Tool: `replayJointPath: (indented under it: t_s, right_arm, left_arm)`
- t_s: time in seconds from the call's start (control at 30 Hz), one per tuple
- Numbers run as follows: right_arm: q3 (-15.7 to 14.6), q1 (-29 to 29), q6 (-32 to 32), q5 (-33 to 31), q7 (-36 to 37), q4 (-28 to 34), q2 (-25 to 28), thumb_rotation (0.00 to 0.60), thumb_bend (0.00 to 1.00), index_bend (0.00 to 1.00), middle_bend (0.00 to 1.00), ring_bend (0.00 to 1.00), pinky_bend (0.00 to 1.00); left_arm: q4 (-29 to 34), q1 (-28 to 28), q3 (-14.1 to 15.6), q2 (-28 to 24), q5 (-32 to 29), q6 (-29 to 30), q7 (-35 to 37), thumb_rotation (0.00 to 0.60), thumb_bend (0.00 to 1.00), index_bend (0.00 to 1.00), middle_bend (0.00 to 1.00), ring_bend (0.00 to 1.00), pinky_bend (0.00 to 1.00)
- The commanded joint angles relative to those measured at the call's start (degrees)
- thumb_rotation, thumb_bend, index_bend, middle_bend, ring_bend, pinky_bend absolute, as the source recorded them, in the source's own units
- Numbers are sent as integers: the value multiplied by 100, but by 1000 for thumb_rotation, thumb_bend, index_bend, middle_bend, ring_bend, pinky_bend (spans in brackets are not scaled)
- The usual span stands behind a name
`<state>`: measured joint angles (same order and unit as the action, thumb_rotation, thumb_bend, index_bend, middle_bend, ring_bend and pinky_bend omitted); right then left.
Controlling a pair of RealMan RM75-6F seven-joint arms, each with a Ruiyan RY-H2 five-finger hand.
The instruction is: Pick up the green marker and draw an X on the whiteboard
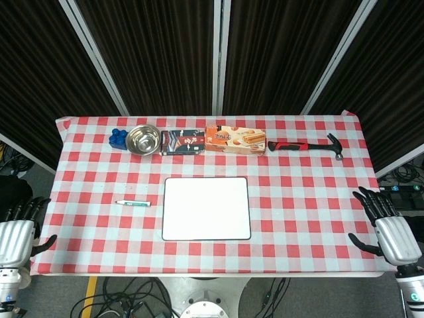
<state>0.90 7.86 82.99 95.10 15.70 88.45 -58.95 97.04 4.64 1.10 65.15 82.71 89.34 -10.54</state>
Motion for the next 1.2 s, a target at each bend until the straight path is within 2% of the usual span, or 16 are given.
replayJointPath:
  t_s: [0.03,0.3,0.4,0.47,0.57,0.6,0.67,0.77,0.83,0.97,1.2]
  right_arm:
    - [9,86,-68,54,44,-24,-5,600,156,0,0,0,0]
    - [-7,112,25,84,208,-103,-33,600,150,0,0,0,0]
    - [7,84,126,71,248,-140,-42,600,147,0,0,0,0]
    - [23,91,143,53,240,-163,-45,600,146,0,0,0,0]
    - [40,135,117,53,172,-158,-34,600,145,0,0,0,0]
    - [46,148,111,55,154,-149,-30,600,144,0,0,0,0]
    - [61,177,89,40,119,-129,-22,600,143,0,0,0,0]
    - [72,211,35,2,49,-112,-28,600,139,0,0,0,0]
    - [71,231,-7,-19,15,-93,-27,600,137,0,0,0,0]
    - [67,251,-81,-92,-28,-54,-1,600,133,0,0,0,0]
    - [45,241,-157,-208,-33,-61,8,600,130,0,0,0,0]
  left_arm:
    - [34,-33,-34,18,1,29,-38,600,177,166,138,86,120]
    - [175,-104,-115,13,45,116,-284,600,177,166,138,86,122]
    - [166,-14,-258,39,54,107,-472,600,177,205,160,98,185]
    - [101,147,-407,119,102,36,-629,600,177,243,196,157,300]
    - [86,505,-580,165,174,-328,-875,600,181,306,273,312,587]
    - [82,632,-640,190,181,-464,-948,600,183,325,290,352,646]
    - [57,955,-780,307,157,-839,-1020,600,202,375,358,500,797]
    - [-8,1409,-918,567,16,-1457,-1075,600,243,425,445,697,953]
    - [-90,1665,-976,756,-168,-1838,-1310,600,258,428,462,738,987]
    - [-306,2183,-1085,1275,-717,-2577,-1880,600,260,424,464,741,998]
    - [-874,2662,-1104,2099,-1715,-3163,-2586,600,261,425,468,768,1000]
